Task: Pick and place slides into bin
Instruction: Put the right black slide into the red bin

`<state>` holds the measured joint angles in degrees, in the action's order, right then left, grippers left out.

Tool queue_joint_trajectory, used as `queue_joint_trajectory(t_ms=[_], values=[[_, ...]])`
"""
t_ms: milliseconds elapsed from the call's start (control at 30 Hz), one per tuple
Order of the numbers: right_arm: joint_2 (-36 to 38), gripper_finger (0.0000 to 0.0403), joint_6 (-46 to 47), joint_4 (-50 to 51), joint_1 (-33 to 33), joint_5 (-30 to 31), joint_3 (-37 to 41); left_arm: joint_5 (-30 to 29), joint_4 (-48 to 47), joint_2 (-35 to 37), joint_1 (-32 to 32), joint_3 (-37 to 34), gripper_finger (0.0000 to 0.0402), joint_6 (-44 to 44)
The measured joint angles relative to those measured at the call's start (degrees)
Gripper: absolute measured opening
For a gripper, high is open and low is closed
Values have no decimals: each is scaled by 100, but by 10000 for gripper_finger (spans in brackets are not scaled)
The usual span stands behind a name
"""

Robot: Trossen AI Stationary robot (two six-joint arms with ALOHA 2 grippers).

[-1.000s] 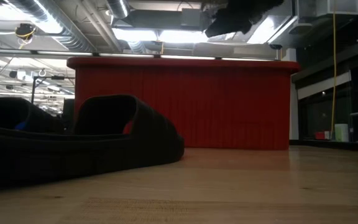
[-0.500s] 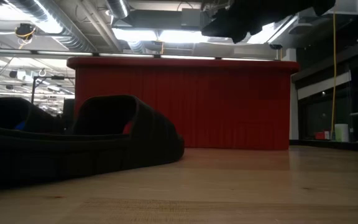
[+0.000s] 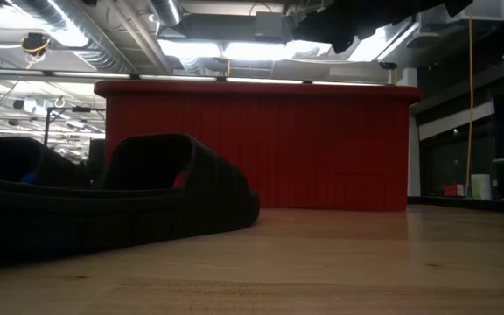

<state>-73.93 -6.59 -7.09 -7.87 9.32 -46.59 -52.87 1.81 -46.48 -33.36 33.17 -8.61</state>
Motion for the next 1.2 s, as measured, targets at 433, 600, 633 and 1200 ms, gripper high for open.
queue_joint_trajectory(t_ms=[433,600,633,1200], values=[[390,4,522,1143,96,7,-1415,344,-700,-50,-29,1483,2,-167],[413,4,938,2400,122,15,-2105,354,-2295,-424,-29,2214,3,835],[413,4,950,2515,118,15,-2168,353,-2598,-539,-29,2360,3,1064],[448,4,514,3263,93,-185,-2210,1781,-4619,-2919,-9,4114,57,3597]])
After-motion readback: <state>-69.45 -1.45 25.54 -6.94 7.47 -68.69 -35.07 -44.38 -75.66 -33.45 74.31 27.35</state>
